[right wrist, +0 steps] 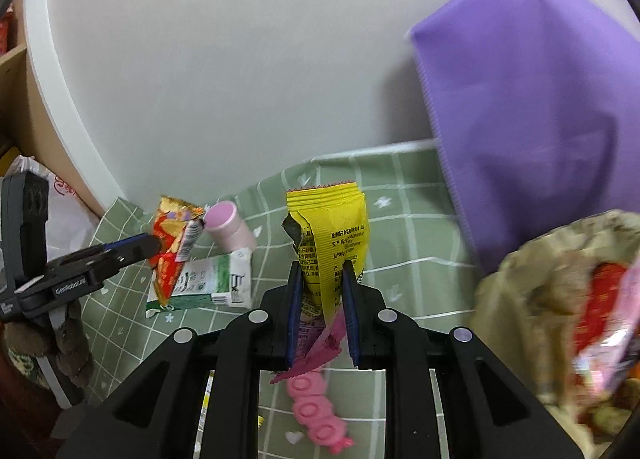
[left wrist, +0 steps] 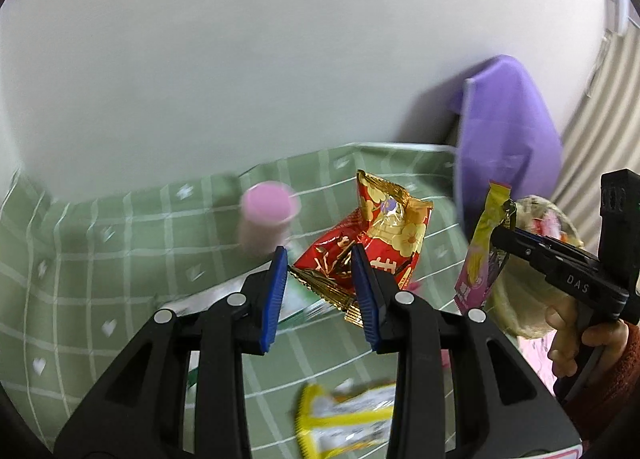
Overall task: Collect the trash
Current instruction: 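Carry the red-gold wrapper and yellow wrapper over the yellow trash bag with both tools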
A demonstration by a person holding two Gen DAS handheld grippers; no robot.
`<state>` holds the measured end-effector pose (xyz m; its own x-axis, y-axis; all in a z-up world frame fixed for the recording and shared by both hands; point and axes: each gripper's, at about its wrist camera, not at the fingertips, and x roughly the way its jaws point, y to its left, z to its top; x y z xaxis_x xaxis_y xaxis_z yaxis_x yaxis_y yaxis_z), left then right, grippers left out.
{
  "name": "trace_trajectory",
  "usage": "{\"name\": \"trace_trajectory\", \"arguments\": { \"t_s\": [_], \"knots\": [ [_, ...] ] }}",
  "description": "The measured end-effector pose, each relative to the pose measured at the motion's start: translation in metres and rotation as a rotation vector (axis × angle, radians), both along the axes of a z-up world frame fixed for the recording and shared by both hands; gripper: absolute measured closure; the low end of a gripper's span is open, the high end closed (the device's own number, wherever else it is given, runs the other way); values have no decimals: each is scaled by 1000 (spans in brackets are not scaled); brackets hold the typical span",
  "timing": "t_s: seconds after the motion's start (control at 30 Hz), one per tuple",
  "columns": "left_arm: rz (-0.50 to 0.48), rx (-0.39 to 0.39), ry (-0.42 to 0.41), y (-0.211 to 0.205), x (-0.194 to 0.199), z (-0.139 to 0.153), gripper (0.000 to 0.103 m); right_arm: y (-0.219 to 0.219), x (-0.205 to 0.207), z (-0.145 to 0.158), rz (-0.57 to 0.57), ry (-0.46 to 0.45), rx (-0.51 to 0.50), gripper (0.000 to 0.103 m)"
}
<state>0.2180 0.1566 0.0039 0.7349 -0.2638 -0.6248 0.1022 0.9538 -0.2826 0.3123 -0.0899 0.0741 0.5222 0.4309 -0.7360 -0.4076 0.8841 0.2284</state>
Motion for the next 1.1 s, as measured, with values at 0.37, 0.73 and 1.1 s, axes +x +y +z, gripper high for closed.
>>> {"name": "trace_trajectory", "arguments": {
  "t_s": [0.37, 0.73, 1.1],
  "knots": [
    [-279, -27, -191, -99, 38, 82, 72, -90, -26, 94, -181, -243, -86, 84],
    [-584, -32, -214, -228, 47, 100, 72, -216, -63, 128, -463, -309, -167, 84],
    [-722, 85, 18, -315, 77, 25, 74, -249, -61, 66, -516, -198, -58, 84]
  ]
}}
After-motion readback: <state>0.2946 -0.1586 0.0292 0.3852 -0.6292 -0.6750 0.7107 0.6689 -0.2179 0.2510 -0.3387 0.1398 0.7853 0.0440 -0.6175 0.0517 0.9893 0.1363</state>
